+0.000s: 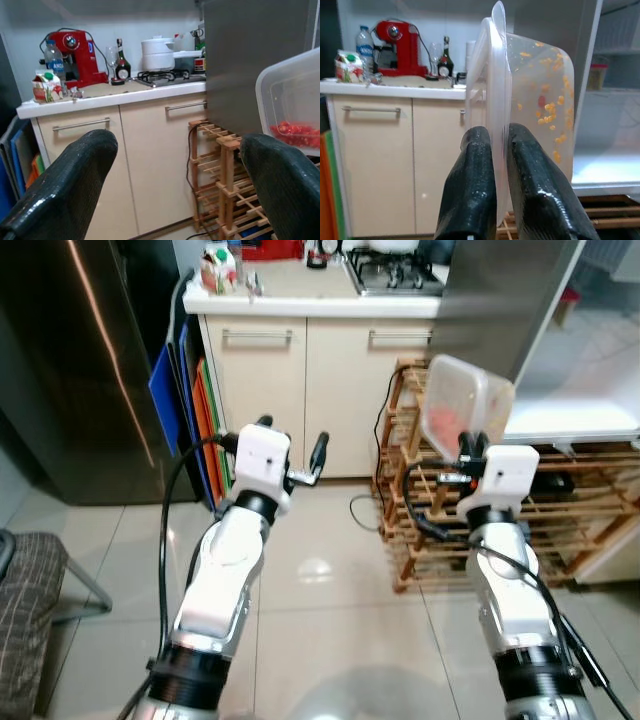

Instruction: Restocking fridge

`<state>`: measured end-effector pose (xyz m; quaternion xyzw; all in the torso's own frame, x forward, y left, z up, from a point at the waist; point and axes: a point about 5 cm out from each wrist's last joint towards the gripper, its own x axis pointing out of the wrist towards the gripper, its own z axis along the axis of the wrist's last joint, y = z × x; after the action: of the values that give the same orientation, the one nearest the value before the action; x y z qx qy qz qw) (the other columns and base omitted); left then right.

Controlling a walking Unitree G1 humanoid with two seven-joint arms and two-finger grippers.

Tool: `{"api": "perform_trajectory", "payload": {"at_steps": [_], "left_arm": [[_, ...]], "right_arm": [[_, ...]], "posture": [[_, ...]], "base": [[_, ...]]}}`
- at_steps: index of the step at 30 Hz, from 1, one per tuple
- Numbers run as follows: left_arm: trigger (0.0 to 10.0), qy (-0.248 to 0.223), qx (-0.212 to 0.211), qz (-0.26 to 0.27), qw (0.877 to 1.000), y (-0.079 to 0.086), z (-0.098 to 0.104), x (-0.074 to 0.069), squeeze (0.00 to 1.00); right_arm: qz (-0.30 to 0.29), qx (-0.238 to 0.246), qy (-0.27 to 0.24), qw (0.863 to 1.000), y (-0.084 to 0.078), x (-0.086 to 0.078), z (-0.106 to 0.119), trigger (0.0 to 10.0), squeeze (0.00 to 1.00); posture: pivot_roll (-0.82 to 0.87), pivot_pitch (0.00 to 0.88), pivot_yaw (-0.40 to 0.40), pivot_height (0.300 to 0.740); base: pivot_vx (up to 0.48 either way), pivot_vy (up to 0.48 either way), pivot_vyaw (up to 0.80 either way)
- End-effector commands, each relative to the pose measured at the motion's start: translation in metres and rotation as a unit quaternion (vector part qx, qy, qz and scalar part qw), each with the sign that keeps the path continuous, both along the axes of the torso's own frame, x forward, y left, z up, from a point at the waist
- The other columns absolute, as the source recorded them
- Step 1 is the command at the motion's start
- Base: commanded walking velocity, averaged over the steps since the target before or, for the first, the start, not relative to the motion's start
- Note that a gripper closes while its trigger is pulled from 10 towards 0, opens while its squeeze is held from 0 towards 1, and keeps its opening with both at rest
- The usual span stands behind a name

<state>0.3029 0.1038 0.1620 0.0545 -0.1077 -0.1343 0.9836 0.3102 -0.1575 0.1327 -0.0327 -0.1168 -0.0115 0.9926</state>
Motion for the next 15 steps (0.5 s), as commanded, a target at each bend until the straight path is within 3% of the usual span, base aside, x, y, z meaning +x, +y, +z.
{"api": "perform_trajectory", "payload": {"at_steps": [1, 15], "left_arm": [[10.0, -0.004, 0.002, 0.008, 1.0, 0.0, 0.001, 0.002, 0.0], [10.0, 0.001, 0.015, 0.037, 0.999, 0.011, -0.006, 0.004, 0.0]], "right_arm": [[-0.01, -0.008, -0.013, 1.0, -0.008, 0.001, 0.007, 0.0, 0.0], [-0.026, -0.02, -0.002, 0.999, -0.021, -0.005, -0.001, 0.0, 0.0]], "posture": [[0.02, 0.0, -0.024, 0.74], [0.02, 0.0, -0.017, 0.74]], "base": [[0.307, -0.364, 0.0], [0.314, -0.36, 0.0]]}}
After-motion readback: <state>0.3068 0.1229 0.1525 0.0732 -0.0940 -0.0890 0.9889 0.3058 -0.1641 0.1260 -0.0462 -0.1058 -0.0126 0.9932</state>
